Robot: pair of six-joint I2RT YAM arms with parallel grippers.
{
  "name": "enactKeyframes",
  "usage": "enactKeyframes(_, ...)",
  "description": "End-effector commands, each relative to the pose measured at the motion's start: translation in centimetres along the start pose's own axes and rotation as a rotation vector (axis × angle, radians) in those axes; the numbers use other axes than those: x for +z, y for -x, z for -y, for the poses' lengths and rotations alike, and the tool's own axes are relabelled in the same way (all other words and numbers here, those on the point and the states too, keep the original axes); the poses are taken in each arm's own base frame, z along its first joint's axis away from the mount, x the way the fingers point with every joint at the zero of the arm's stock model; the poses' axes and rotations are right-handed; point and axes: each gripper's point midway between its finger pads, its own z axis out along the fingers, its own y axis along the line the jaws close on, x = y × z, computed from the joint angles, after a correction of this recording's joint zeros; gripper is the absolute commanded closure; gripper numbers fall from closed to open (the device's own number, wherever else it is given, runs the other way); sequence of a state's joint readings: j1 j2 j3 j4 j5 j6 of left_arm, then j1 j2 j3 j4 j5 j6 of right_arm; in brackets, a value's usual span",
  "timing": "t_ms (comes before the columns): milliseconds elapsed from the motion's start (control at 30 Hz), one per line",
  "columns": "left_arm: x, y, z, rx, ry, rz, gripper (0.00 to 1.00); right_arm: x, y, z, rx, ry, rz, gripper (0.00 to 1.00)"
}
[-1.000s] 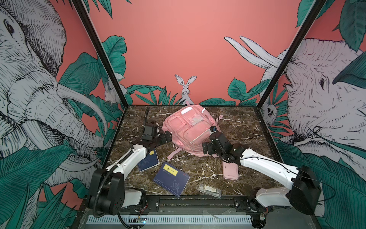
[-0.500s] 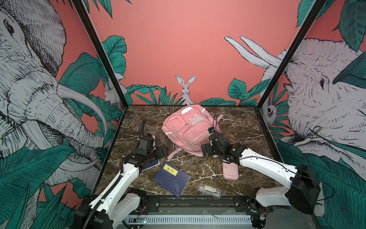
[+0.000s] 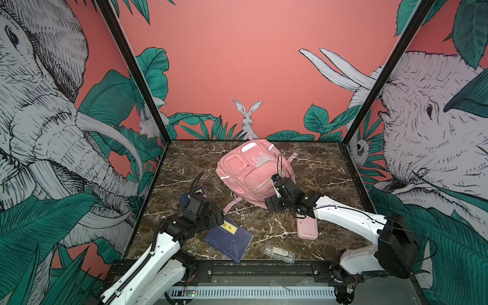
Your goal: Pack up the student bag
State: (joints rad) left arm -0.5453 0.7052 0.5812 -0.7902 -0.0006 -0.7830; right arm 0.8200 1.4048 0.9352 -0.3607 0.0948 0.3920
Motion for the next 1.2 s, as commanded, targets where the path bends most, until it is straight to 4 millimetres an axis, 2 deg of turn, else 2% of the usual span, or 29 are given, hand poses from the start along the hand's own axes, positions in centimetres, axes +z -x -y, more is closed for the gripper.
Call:
enactKeyframes(0,-1.0,-2.7,-2.6,-0.071,0.114,-0.053,0.07,0.2,0.0,-1.9,-0.017,0.088,0.014,0.03)
enactKeyframes(200,-1.3,-5.5,-3.6,-0.081,0.164,-0.11,0.18,1.1,-0.4,-3.7,-0.046,0.139,-0.005,0.07)
enactKeyframes(300,-0.1,-7.1,-3.7,-0.076,0.18,-0.186,0.19,1.3,-0.3,-4.5,-0.057,0.16,-0.006,0.09)
enactKeyframes(567,3.3,-9.8,-1.6,-0.092,0.082,-0.307,0.18,1.8,-0.7,-7.2,-0.079,0.211,-0.036,0.13)
enactKeyframes(867,4.7,-10.8,-1.3,-0.136,0.018,-0.314,0.19,2.6,-1.4,-9.9,-0.035,0.279,-0.062,0.16)
enactKeyframes(1167,6.5,-10.8,-0.8,-0.13,0.006,-0.303,0.19,2.3,-0.3,-11.3,-0.003,0.311,-0.051,0.18)
